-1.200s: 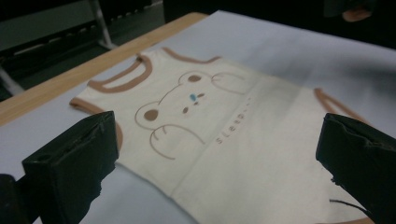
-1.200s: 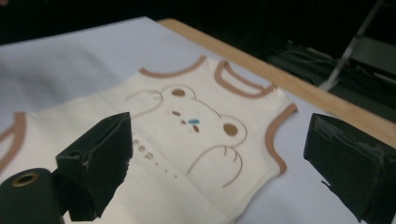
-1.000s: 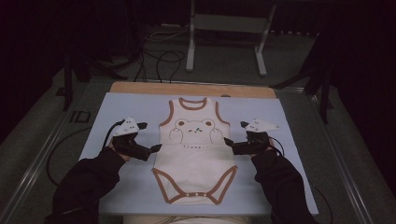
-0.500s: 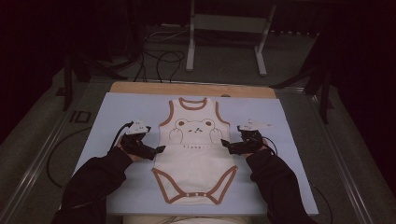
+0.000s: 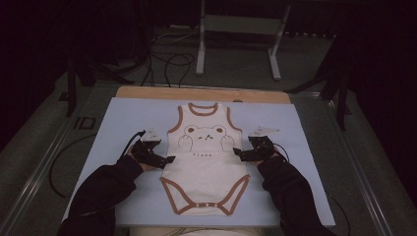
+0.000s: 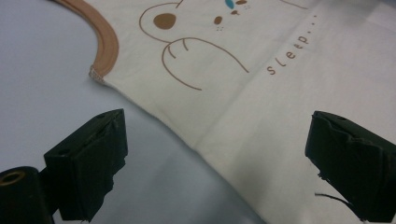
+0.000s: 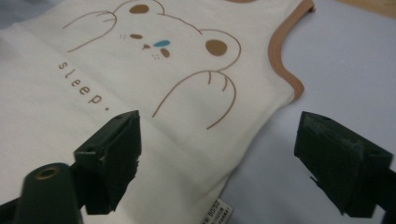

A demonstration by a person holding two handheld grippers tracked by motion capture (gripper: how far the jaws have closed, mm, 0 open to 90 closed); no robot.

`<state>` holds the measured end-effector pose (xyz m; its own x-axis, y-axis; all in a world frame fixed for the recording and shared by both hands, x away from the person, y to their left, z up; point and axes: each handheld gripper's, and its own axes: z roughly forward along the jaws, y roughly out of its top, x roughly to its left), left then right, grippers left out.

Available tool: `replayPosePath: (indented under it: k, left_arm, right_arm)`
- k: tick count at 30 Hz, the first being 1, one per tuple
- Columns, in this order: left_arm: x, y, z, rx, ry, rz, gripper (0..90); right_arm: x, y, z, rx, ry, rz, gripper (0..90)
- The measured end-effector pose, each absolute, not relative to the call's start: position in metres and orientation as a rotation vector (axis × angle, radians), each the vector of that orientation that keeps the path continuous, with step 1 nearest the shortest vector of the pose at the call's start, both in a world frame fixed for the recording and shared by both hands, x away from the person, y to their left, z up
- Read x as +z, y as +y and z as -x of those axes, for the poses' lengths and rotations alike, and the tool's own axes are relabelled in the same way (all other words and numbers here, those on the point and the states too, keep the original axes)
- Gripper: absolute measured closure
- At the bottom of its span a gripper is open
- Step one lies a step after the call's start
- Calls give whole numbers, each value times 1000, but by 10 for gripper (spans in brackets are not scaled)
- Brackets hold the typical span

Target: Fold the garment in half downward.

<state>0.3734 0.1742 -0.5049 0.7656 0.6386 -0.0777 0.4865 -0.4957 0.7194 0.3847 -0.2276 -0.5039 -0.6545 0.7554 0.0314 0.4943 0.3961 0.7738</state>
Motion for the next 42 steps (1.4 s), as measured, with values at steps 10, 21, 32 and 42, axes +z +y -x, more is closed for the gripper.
replayPosePath:
  k: [10,21,32,42]
  left_arm:
    - [-510,170,-381,232,870,-2236,237]
    - [-516,165,-388,262,950,-2239,411]
    - [-518,158,-392,266,1020,-2213,597]
    - [-518,153,-393,272,1053,-2194,713]
  right_arm:
    - [-511,-231,-390,1048,2366,-1111,479]
    - [-518,-227,-400,994,2366,-1165,621]
    - [-520,-222,-401,978,2403,-1170,751]
    - [-519,-218,-401,979,2434,-1155,874]
